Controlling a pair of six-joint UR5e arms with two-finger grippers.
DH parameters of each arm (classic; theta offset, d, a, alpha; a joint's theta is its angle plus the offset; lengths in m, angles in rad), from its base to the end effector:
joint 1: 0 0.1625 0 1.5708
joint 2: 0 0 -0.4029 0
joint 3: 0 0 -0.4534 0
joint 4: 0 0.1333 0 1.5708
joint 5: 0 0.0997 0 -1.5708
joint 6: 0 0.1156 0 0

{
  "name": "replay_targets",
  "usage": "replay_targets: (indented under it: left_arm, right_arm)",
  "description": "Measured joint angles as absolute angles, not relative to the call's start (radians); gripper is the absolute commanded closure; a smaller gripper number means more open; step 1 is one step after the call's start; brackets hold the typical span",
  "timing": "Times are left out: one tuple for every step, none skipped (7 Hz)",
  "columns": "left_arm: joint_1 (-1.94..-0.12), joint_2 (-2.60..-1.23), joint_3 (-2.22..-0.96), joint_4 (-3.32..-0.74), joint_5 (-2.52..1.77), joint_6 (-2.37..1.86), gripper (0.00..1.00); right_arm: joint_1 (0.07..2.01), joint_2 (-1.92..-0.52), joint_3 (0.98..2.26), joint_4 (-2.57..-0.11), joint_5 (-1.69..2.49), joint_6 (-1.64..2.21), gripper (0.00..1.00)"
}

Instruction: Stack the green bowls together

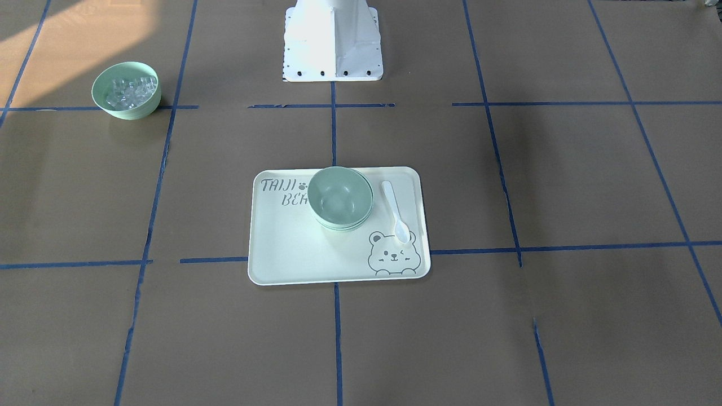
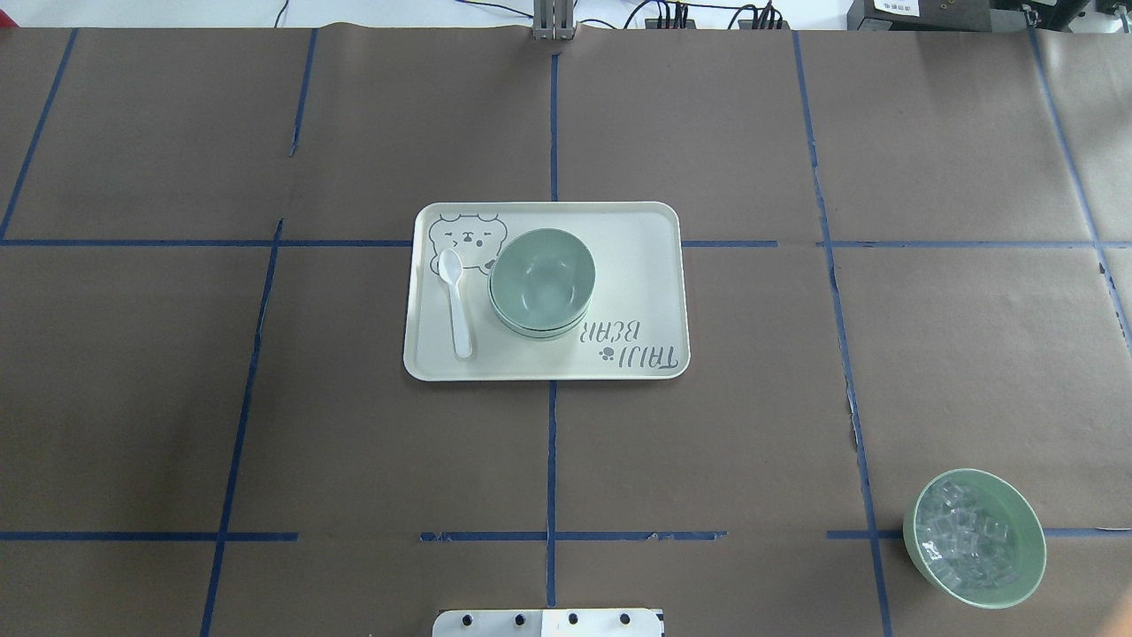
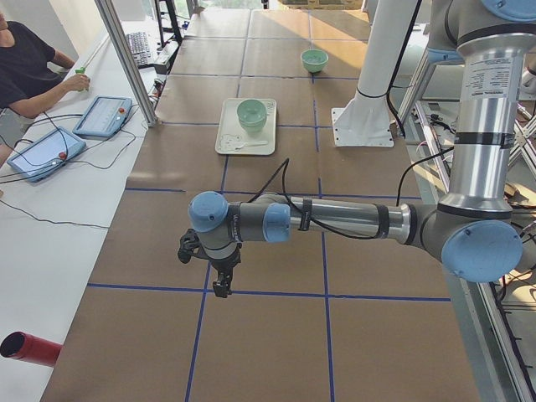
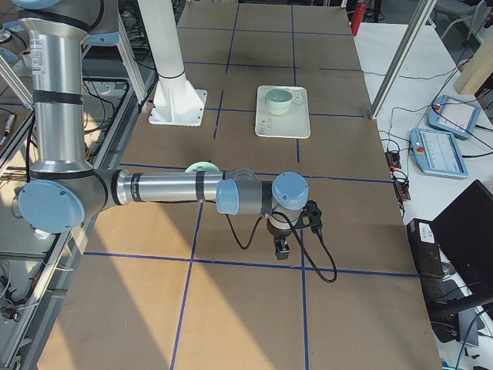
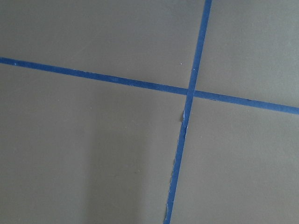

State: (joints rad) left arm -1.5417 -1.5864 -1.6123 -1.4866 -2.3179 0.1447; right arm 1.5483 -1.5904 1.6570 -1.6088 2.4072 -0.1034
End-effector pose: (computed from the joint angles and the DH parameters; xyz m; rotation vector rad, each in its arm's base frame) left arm -0.0385 -0.5577 0.6270 0.0174 0.7481 0.1555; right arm 0.0352 -0.5473 0.6097 0.0608 -0.8352 -0.1304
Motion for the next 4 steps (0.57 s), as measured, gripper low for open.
replay_targets:
  left_arm:
    - [-1.556,-1.584,-1.61,-1.485,-2.319,0.141,0.0]
    - [-1.567,-1.571,-1.609,-1.486,-2.339,0.139,0.0]
    - [-1.577,-1.547,-1.609,-1.489,-2.383,0.138,0.0]
    - [-1.581,-1.533,-1.608,-1.49,-2.413,0.135,0.0]
  right_arm:
    - [1.553,-1.587,1.658,-1.608,2.411,-0.058,0.0]
    - [1.555,-1.587,1.657,-1.608,2.412,-0.037,0.0]
    - [1.556,-1.586,1.655,-1.608,2.413,-0.03,0.0]
    - [1.558,-1.586,1.654,-1.608,2.413,-0.027,0.0]
